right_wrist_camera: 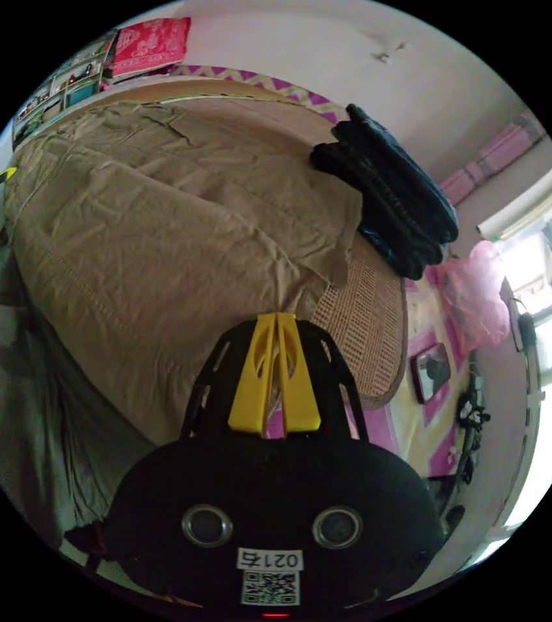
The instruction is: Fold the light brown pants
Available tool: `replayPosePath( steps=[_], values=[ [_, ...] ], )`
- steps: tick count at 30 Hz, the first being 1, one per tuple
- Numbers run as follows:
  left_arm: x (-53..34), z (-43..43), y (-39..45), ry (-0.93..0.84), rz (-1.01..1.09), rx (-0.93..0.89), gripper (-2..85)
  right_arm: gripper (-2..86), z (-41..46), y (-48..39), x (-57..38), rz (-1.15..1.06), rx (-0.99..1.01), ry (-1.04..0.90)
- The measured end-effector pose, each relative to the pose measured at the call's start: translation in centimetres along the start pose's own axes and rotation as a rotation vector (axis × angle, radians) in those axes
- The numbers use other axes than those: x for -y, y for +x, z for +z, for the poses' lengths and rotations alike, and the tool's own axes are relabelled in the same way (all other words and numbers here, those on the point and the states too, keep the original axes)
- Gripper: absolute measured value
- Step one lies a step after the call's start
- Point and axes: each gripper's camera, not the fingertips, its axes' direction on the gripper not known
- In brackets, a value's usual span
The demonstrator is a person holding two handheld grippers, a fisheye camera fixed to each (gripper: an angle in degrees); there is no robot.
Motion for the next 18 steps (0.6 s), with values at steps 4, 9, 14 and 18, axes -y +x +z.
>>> replayPosePath(
  steps=[4,9,14,18],
  values=[
    [-2.4,-3.0,-1.9,0.076,-0.187,0.087,-0.7,0.8,-0.9,3.4,-1.7,0.156,0.014,-0.026],
    [-6.5,-6.9,-7.1,0.190,-0.501,0.140,-0.4,6.2,-6.9,8.5,-8.0,0.483,0.050,0.137],
    [-9.4,-7.1,-13.0,0.233,-0.718,0.030,4.1,7.6,-9.3,13.1,-15.7,0.735,0.166,0.176],
    [-9.8,-5.2,-16.5,0.214,-0.802,-0.048,6.8,8.0,-8.7,17.6,-22.6,0.972,0.357,0.177]
  ],
)
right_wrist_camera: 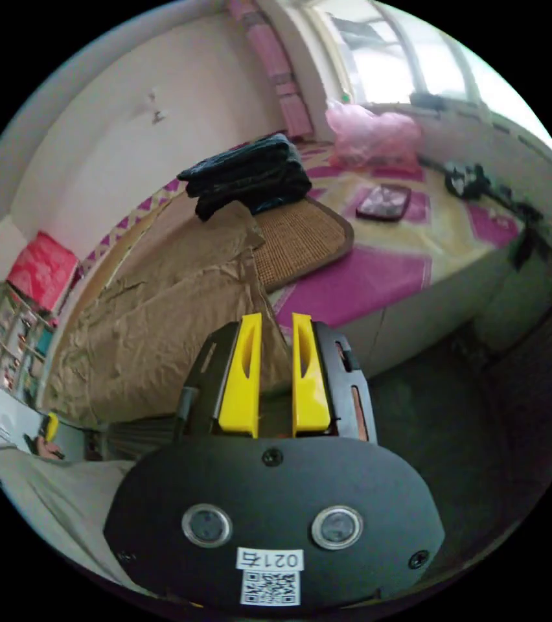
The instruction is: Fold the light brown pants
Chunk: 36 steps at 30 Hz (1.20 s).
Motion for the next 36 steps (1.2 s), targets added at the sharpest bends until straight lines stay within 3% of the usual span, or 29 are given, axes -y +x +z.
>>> replayPosePath(
  steps=[7,16,23,27,30,36],
  values=[
    [0.9,1.5,-2.4,0.012,-0.055,-0.093,6.6,9.0,-0.6,11.9,-2.1,0.378,0.372,-0.076],
    [2.5,2.1,-3.9,-0.009,-0.044,-0.117,5.8,10.4,-1.9,18.8,-0.1,0.544,0.599,-0.029],
    [2.8,3.7,-5.2,-0.013,-0.059,-0.168,6.8,10.6,-3.4,22.9,-0.2,0.589,0.715,0.011],
    [3.0,4.9,-5.5,-0.006,-0.070,-0.212,4.5,2.4,-4.5,24.5,-0.9,0.591,0.917,0.122],
    [3.4,5.2,-5.2,0.009,-0.068,-0.234,0.1,-0.3,-6.6,24.4,-0.5,0.538,0.871,0.126],
    [4.8,4.8,-2.4,0.026,0.024,-0.265,-0.9,-0.7,-10.7,22.2,2.0,0.415,0.919,0.151]
  ],
)
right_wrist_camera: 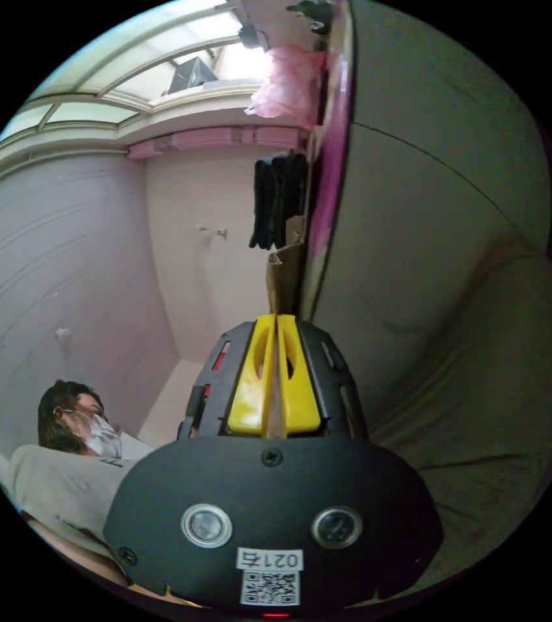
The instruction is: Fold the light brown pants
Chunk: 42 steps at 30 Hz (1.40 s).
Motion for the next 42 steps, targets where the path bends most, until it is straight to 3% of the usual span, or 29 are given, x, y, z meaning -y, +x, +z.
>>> replayPosePath(
  steps=[11,18,22,27,32,34,39,42],
  values=[
    [9.9,5.1,13.7,-0.030,0.332,0.034,-0.9,-0.6,9.0,-8.4,6.2,-0.182,0.071,-0.107],
    [21.4,23.2,21.7,-0.203,0.464,0.153,-0.9,-0.6,24.5,-8.4,14.7,-0.174,-0.055,-0.199],
    [24.3,35.9,21.1,-0.300,0.453,0.301,-0.9,-0.5,34.0,-4.1,17.6,-0.118,-0.172,-0.224],
    [24.4,43.9,18.2,-0.355,0.401,0.340,-0.5,0.1,40.8,1.4,17.3,-0.035,-0.286,-0.242],
    [23.7,42.5,19.7,-0.334,0.481,0.097,2.7,2.1,42.3,-1.9,14.2,-0.251,-0.237,-0.301],
    [22.0,43.1,21.8,-0.422,0.580,0.046,3.4,3.0,45.1,-3.6,11.1,-0.378,-0.338,-0.433],
    [16.6,47.7,26.7,-0.568,0.861,0.181,4.8,5.1,54.5,-2.3,5.5,-0.608,-0.705,-0.607],
    [15.3,50.7,28.9,-0.583,0.971,0.254,5.2,5.9,60.0,-2.2,3.2,-0.830,-0.792,-0.631]
  ],
)
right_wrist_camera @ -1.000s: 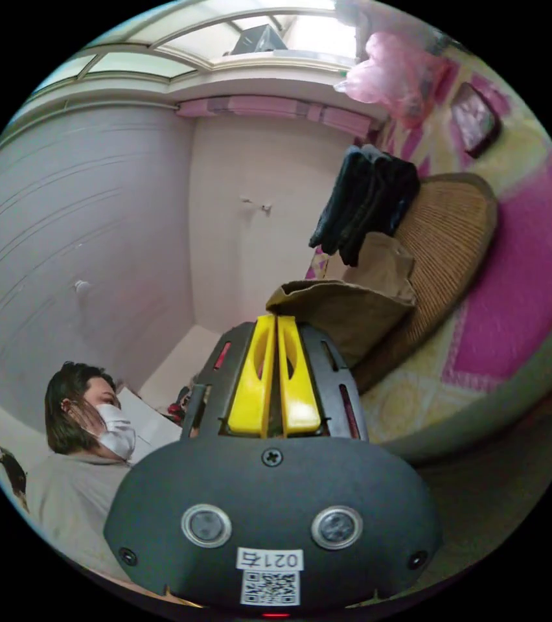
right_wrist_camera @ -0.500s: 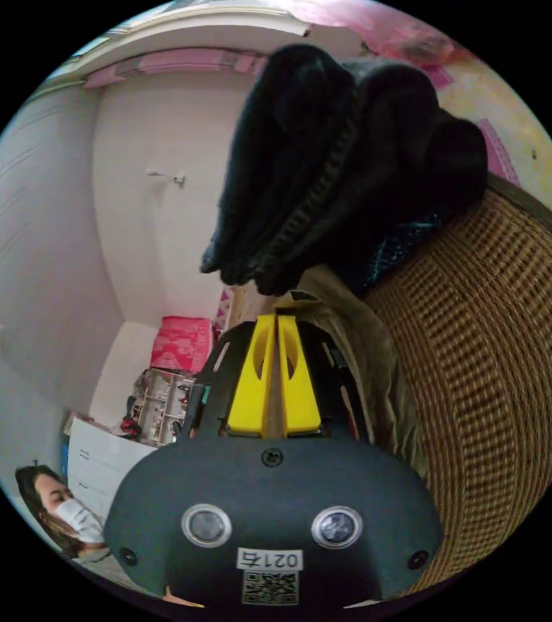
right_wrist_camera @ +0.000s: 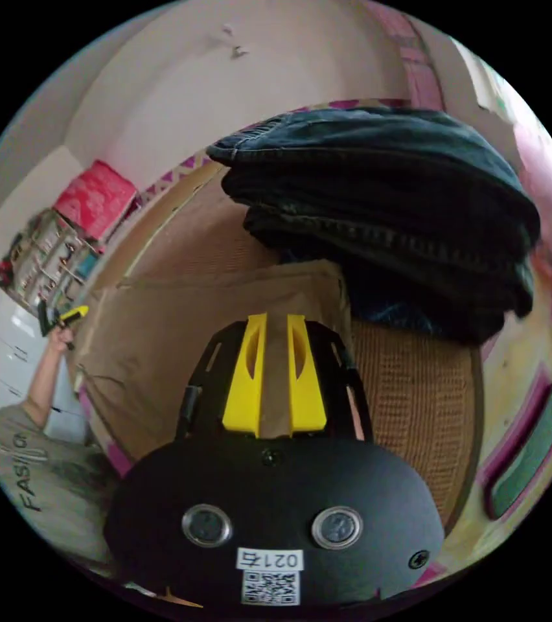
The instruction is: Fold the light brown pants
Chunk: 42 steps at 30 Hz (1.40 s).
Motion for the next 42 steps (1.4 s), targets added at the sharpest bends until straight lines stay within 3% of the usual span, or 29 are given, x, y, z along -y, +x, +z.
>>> replayPosePath(
  steps=[4,9,13,19,24,27,33,37,42],
  values=[
    [4.0,2.2,1.3,-0.040,0.122,0.069,6.1,7.6,5.7,-7.0,2.6,-0.424,-0.239,-0.098],
    [6.7,7.0,1.4,-0.187,0.222,0.171,7.0,6.5,12.2,-11.0,3.4,-0.647,-0.344,-0.254],
    [7.2,7.9,1.3,-0.166,0.195,0.220,0.2,0.3,12.8,-12.5,4.4,-0.631,-0.301,-0.225],
    [9.0,6.1,1.2,-0.021,0.131,0.245,-0.9,-0.9,13.4,-13.5,6.6,-0.572,-0.244,-0.131],
    [9.2,8.9,1.2,-0.085,0.123,0.171,-0.4,-0.7,20.4,-13.7,7.3,-0.528,-0.319,-0.278],
    [8.6,8.2,2.4,-0.024,0.192,0.118,1.5,0.8,20.4,-14.9,7.5,-0.505,-0.357,-0.273],
    [9.7,9.5,4.3,-0.056,0.318,0.049,7.3,5.5,17.9,-18.6,6.9,-0.593,-0.278,-0.149],
    [10.1,11.5,4.4,-0.156,0.324,0.122,2.0,5.5,20.3,-21.2,6.5,-0.708,-0.238,-0.182],
    [9.6,8.3,4.6,-0.036,0.316,0.111,-0.7,4.4,22.6,-21.6,6.4,-0.761,-0.154,-0.209]
  ],
)
